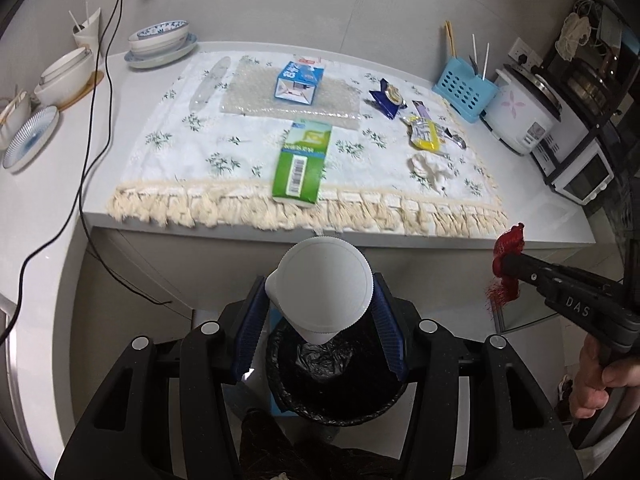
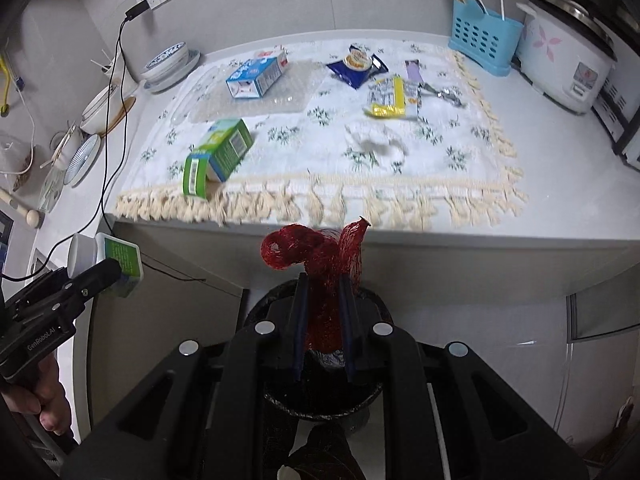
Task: Collect trash
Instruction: 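Carry the red mesh bag and white cup down to the black trash bin with both tools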
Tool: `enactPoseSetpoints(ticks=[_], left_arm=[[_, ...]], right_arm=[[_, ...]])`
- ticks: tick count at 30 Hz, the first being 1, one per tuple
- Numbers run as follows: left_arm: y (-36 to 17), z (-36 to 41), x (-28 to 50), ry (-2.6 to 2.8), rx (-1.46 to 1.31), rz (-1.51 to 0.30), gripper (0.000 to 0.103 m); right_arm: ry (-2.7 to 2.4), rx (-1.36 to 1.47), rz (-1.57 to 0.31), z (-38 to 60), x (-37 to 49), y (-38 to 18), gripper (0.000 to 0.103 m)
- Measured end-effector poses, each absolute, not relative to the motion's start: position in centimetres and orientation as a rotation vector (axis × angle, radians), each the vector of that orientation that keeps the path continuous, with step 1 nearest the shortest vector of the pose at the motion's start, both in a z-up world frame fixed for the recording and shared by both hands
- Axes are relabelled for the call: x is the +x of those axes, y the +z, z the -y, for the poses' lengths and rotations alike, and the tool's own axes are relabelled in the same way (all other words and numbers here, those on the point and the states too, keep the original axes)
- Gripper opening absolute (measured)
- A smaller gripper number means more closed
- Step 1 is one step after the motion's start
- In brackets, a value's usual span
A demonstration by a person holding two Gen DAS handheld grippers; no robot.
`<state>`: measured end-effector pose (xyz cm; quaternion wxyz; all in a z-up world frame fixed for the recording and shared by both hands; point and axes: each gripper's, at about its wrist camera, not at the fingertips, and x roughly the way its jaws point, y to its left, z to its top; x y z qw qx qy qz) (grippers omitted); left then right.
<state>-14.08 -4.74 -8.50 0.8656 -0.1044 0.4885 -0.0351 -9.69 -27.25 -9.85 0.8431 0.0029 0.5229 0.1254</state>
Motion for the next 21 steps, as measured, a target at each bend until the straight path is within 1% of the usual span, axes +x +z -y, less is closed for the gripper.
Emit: enactPoseSetpoints(ticks=[10,21], left_arm=[[-12.3,8.1,-15.6,-0.100,-0.207,-1.052,0.050],[-17.8,11.3,-15.9,-0.118,-0.176,-1.112,0.050]], right_arm=[[0.269,-0.008,-1.109,28.6,-11.9,-13.2,0.014],[0.266,0.014,-1.139,30.0,-13.4,-17.9,0.014]])
